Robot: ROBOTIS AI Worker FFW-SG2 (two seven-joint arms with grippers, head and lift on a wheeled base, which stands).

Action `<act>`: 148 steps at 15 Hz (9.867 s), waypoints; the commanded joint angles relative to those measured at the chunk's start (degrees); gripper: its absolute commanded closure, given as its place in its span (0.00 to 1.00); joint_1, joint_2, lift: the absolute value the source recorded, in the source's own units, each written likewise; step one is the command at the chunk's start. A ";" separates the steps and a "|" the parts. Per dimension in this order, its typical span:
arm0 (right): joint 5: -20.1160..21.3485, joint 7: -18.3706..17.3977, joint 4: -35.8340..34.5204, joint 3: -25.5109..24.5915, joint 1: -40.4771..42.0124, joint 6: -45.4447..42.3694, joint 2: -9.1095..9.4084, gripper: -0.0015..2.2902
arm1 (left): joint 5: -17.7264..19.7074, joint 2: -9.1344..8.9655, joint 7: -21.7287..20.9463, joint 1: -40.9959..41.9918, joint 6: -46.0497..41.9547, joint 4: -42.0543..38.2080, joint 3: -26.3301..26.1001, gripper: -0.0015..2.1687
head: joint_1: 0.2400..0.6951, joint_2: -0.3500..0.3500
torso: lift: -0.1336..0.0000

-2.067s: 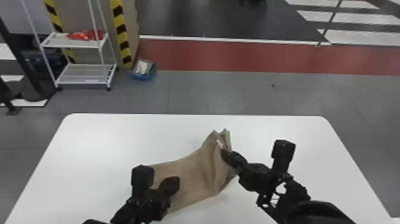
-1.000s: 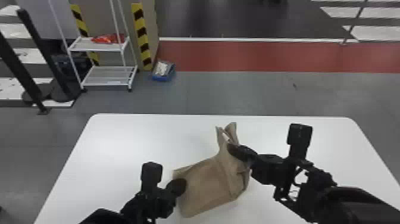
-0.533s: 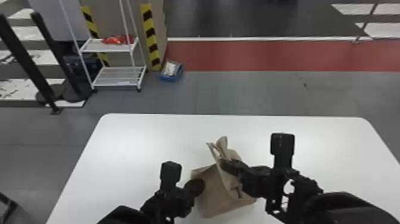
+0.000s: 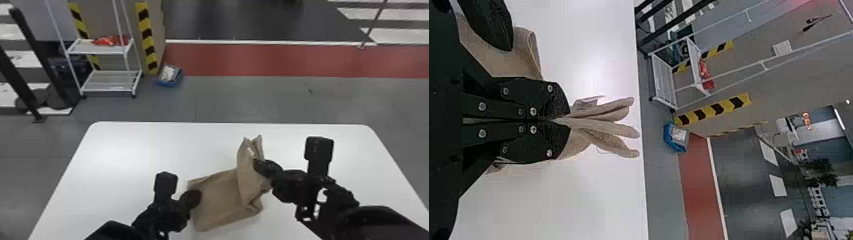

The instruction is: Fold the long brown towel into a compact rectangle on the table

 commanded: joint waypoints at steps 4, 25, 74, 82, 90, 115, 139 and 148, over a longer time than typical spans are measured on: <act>-1.41 0.46 -0.63 1.34 -0.40 -0.14 -0.18 0.62 | -0.23 -0.37 -0.18 -0.60 -0.04 0.91 -0.27 0.95 | 1.00 0.43 | 1.00; -3.25 3.18 14.75 14.44 -4.88 -12.27 1.58 0.00 | 0.48 -0.10 -0.62 -0.43 -1.27 1.08 0.08 0.95 | 1.00 0.68 | 1.00; -5.36 9.33 3.15 -5.25 7.25 -10.34 -0.53 0.86 | 5.31 3.41 -6.07 2.74 -13.22 -0.85 15.11 0.92 | 1.00 0.72 | 1.00; -10.46 14.70 -5.82 -3.67 11.03 -16.14 -0.53 0.86 | 5.31 2.97 -16.88 1.33 -13.22 4.60 12.30 0.92 | 1.00 0.59 | 1.00; -9.40 11.27 -8.10 -0.06 7.42 -10.34 -0.53 0.86 | 12.25 3.15 -20.83 8.36 -5.49 -6.03 11.25 0.92 | 1.00 0.62 | 1.00; -10.02 11.27 -6.52 -1.65 6.46 -9.81 -0.88 0.86 | 11.11 2.71 -10.55 9.85 0.84 -9.81 6.85 0.92 | 1.00 0.55 | 1.00; 34.19 12.06 13.96 3.36 16.12 -44.79 -1.41 0.23 | 4.96 2.62 -16.70 10.21 6.99 -19.04 7.47 0.91 | 1.00 0.45 | 1.00; 34.19 1.95 31.27 3.54 10.32 -59.03 -1.32 0.23 | 4.61 1.83 -15.74 9.85 -1.27 -17.55 5.36 0.91 | 1.00 0.39 | 1.00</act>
